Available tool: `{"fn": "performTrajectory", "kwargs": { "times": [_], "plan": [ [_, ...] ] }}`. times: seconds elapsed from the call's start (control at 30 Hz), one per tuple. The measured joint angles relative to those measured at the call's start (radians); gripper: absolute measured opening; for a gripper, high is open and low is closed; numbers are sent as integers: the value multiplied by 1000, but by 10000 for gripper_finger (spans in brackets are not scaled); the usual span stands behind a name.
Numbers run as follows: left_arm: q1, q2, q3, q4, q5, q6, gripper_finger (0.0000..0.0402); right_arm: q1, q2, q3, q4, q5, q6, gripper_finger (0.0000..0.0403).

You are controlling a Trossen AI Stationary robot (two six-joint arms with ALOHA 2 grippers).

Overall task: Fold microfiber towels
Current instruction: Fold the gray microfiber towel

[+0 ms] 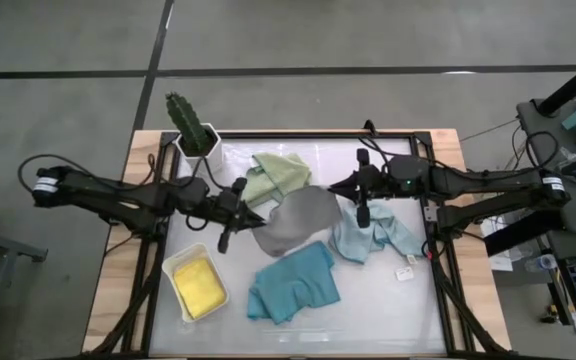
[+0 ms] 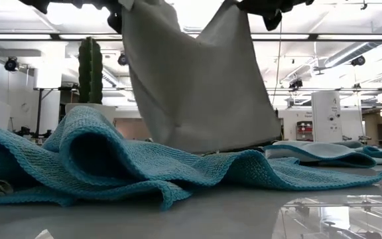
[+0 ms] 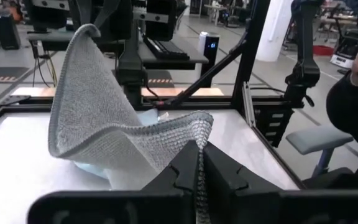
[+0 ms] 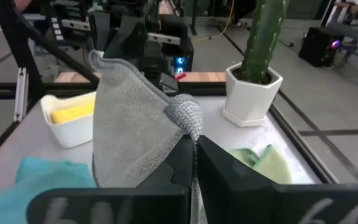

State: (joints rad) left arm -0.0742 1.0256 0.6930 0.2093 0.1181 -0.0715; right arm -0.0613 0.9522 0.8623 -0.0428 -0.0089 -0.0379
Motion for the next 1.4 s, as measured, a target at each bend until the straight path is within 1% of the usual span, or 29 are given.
{"fn": "performTrajectory", "kwargs": {
  "times": [0.27,0.47,0.83,0.97,1.23,1.4],
  "plan": [
    [0,41,-3,0,1,0,1,0,54,0,-21,1,4,9],
    [0,37,-16,-3,5,-1,1,0,91,0,-38,1,2,9],
    [0,-20,-37,-11,5,-4,1,-14,76,11,-65,5,-7,9],
    [0,-32,-43,-12,5,-37,1,-25,76,12,-65,11,-12,9],
    [1,-79,-42,-50,5,-64,1,-80,49,12,-71,11,-24,9],
    [2,-120,-41,-129,0,-80,1,-113,22,12,-93,11,-26,9]
  ]
}}
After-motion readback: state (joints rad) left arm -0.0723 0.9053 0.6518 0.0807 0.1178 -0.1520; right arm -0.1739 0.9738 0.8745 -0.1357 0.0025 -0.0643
